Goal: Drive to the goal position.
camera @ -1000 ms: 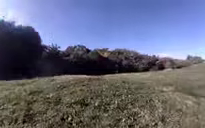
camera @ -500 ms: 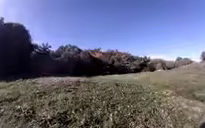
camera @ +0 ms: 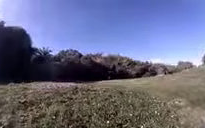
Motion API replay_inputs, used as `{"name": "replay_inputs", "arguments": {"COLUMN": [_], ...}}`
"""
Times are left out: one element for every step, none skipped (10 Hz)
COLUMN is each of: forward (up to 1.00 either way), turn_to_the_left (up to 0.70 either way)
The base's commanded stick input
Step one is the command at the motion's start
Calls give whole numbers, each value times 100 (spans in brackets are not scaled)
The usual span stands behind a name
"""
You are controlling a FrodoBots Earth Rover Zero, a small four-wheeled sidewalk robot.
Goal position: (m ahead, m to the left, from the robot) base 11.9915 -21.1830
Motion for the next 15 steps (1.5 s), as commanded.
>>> {"name": "replay_inputs", "arguments": {"forward": [100,100,100,100,100,100,100,100,100,100,100,100,100,100,100], "turn_to_the_left": [-39,-39,-39,-39,-39,-39,-39,-39,-29,-16,1,1,1,1,1]}}
